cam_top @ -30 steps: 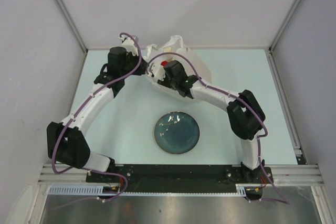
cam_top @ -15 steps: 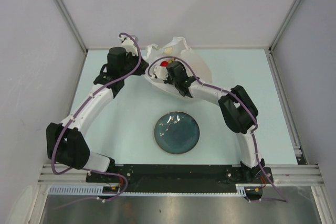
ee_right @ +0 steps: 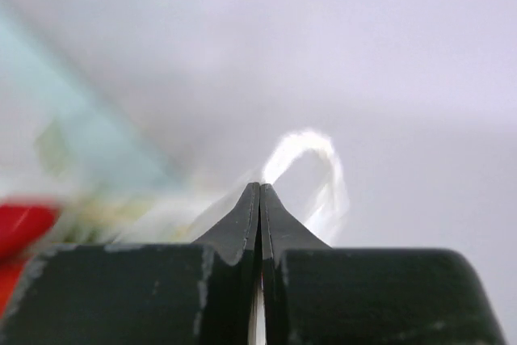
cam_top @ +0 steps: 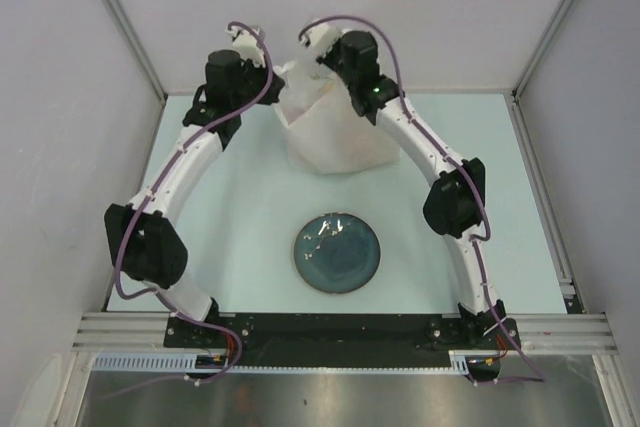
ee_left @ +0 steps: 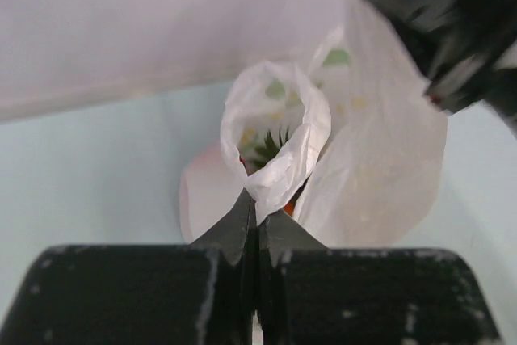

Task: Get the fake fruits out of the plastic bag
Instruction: Adjust the plastic bag at the center of the board.

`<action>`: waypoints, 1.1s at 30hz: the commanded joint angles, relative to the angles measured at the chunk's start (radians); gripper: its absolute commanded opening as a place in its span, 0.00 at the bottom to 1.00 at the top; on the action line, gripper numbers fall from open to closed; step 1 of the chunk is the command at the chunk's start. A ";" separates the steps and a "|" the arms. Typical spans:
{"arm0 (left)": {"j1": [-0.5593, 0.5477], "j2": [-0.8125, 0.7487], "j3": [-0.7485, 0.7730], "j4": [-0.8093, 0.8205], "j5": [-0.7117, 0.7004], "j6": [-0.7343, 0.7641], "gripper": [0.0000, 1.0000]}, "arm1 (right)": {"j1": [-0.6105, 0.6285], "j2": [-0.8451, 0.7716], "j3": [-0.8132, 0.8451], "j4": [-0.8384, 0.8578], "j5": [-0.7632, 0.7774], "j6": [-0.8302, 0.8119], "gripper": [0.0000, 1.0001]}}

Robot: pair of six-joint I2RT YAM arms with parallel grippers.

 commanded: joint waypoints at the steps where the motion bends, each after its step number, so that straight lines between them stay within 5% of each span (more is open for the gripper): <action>1: 0.055 0.118 0.285 0.047 0.011 0.027 0.00 | -0.080 0.104 0.334 0.016 -0.090 0.096 0.00; 6: 0.072 0.189 0.574 0.112 0.018 0.061 0.00 | -0.121 0.043 0.318 0.252 -0.155 0.139 0.00; 11: 0.072 0.070 0.538 0.106 0.093 0.064 0.00 | -0.163 -0.146 0.089 0.303 -0.190 0.209 0.00; 15: 0.072 -0.102 0.142 0.102 0.167 0.018 0.00 | -0.172 -0.414 -0.525 0.397 -0.271 0.211 0.00; 22: 0.058 -0.317 -0.427 0.064 0.233 -0.056 0.00 | -0.152 -0.649 -1.028 0.227 -0.321 0.355 0.02; 23: 0.060 -0.331 -0.500 0.063 0.239 -0.065 0.00 | -0.149 -0.660 -1.041 0.202 -0.359 0.368 0.07; 24: 0.057 -0.359 -0.530 0.058 0.232 -0.089 0.00 | -0.137 -0.671 -1.047 0.153 -0.379 0.369 0.31; 27: 0.047 -0.417 -0.607 0.047 0.230 -0.108 0.00 | -0.085 -0.747 -1.046 0.087 -0.408 0.345 0.57; 33: 0.050 -0.483 -0.657 0.064 0.195 -0.132 0.00 | 0.032 -0.910 -0.983 0.133 -0.407 0.440 0.66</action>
